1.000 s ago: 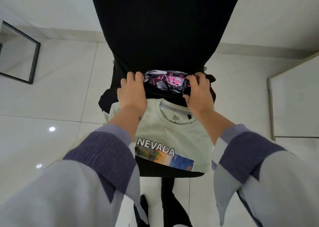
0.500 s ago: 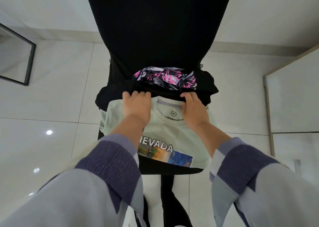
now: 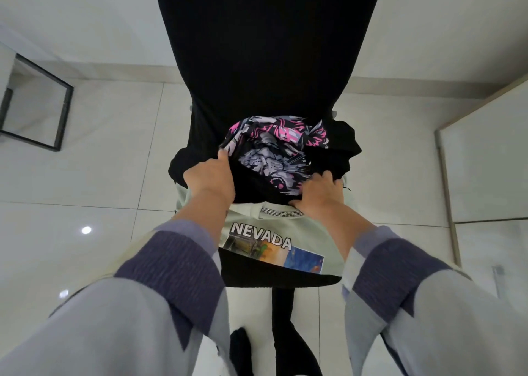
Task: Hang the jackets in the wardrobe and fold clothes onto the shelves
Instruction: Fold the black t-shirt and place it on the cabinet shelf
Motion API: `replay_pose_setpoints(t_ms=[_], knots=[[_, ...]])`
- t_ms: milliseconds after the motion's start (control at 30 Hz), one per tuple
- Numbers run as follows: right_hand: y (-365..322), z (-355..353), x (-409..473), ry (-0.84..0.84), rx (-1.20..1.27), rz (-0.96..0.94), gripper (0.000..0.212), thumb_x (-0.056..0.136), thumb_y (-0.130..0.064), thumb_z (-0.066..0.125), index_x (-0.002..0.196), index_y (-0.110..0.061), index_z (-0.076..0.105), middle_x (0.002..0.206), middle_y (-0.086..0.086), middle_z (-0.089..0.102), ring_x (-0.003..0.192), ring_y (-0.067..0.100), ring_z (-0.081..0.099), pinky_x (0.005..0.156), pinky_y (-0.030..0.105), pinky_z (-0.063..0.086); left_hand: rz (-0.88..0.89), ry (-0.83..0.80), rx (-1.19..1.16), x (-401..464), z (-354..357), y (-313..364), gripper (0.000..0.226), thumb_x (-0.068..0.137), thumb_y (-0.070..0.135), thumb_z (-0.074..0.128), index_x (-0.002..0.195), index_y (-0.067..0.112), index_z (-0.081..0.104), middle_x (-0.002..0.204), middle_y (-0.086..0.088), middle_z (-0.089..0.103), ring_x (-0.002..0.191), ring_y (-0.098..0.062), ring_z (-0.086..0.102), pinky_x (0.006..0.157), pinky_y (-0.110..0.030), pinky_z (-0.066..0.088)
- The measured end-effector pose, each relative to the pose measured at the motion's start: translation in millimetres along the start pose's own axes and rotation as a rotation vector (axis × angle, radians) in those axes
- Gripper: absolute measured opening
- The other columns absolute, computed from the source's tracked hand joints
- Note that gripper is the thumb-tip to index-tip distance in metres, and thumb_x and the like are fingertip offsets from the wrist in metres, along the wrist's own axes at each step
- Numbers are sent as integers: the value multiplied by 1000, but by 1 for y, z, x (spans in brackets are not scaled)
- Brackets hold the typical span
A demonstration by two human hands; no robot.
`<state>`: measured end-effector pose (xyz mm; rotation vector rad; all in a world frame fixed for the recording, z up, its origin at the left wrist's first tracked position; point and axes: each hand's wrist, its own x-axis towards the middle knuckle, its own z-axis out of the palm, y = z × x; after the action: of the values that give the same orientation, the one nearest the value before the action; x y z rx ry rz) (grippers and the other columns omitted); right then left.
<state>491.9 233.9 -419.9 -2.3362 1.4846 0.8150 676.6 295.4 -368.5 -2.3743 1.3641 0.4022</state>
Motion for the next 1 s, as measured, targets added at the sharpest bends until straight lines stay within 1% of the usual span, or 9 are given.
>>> replay_pose_setpoints(t_ms=[33,100,200,267,333,500,700,867,1000], knots=[[4,-2,-4,-1,-12,0,46,92,-52,48,125,-21,56,126,4,55,122,27,39,101,42,30,-17,-10,27,-1,-3,-4,53,85,7,51,136,18,41,98,-5,64,91,-26,63,64,-30,38],[13,-11,-13,46,120,1,31,96,-39,46,122,-25,55,119,4,62,115,26,48,96,39,34,-49,28,41,-8,-9,-15,34,87,7,47,117,18,56,104,-5,64,98,-28,63,67,-30,38],[23,-42,-27,144,516,39,27,100,-27,42,126,-25,48,110,13,65,100,34,59,80,36,43,-76,136,-1,-22,-29,-29,31,89,9,43,119,17,49,117,-9,50,101,-29,56,66,-34,36],[29,-68,-35,255,636,39,27,100,-27,41,126,-23,48,107,15,64,96,36,60,76,36,43,-46,216,1,-29,-49,-36,31,91,10,44,122,15,45,127,-9,37,109,-27,45,67,-36,36],[33,-99,-47,389,688,14,26,100,-26,41,123,-18,49,103,16,64,89,35,58,75,36,46,0,280,-40,-37,-74,-42,29,94,11,42,122,13,43,129,-8,37,111,-26,43,70,-37,35],[33,-193,-87,644,741,-98,18,100,-21,43,111,-10,51,91,10,58,84,29,57,69,37,45,-79,358,-237,-65,-160,-59,26,91,9,37,117,10,41,117,-12,55,106,-34,55,79,-39,34],[39,-305,-155,890,728,-123,20,98,-24,44,110,-11,53,104,13,60,92,31,57,78,40,47,-103,547,-510,-114,-270,-84,30,88,4,38,117,5,41,108,-15,56,91,-34,55,68,-38,37],[39,-367,-215,1026,716,-129,25,99,-24,44,116,-9,54,116,14,55,103,31,54,83,36,42,-38,603,-825,-145,-336,-113,35,91,9,37,126,3,43,121,-19,55,107,-37,54,76,-35,38],[38,-396,-260,1122,666,-117,27,99,-24,42,116,-7,55,118,14,51,102,31,54,86,39,43,39,682,-890,-173,-370,-139,38,91,10,38,128,5,48,128,-18,50,108,-36,52,77,-32,36]])
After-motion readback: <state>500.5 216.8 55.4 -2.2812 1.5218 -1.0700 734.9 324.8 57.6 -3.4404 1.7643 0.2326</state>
